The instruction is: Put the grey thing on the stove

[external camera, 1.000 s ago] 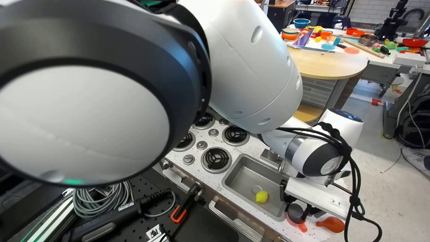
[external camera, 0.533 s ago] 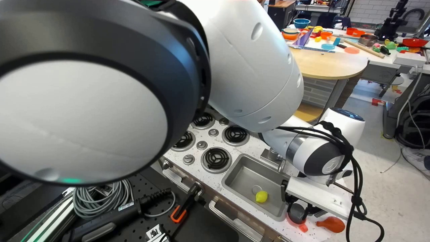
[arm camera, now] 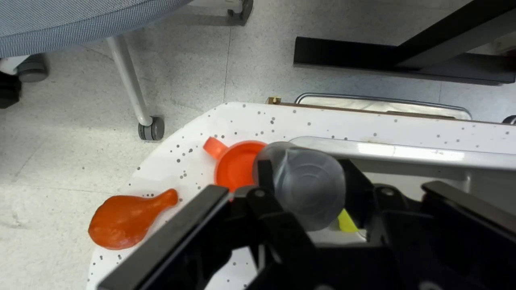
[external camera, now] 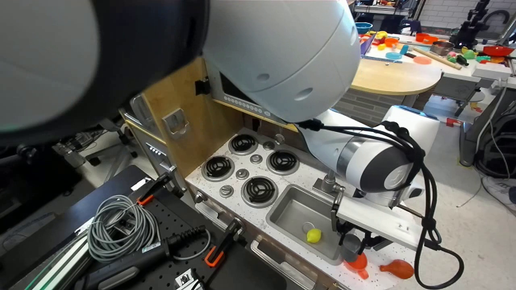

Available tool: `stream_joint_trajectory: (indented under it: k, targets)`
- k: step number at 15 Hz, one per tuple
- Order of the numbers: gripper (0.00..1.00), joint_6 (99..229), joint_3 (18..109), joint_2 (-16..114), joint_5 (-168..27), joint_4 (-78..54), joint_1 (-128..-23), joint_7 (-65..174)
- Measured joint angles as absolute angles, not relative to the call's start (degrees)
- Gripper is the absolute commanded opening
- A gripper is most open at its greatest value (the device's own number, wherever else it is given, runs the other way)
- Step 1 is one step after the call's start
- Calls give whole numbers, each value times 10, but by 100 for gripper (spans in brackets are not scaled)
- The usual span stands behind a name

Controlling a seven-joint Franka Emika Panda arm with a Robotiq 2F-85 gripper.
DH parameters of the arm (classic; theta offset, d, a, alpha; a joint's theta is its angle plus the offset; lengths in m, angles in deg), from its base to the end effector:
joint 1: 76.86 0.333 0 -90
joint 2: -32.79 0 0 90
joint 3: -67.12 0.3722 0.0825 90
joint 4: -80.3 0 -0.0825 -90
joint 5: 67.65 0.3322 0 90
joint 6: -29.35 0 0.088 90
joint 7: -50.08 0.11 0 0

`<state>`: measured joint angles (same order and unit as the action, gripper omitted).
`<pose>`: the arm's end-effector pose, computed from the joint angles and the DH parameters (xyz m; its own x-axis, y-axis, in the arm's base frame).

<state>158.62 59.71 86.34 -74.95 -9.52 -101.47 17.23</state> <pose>0.5766 -0.3465 0.1465 0.9418 0.1371 -0.3068 0.1487 -0.9888 0.0146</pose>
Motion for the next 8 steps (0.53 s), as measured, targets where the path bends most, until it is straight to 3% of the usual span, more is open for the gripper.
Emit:
stream_joint_trajectory:
  k: [8]
  targets:
    - [19, 1591, 621, 791, -760, -207, -961, 174]
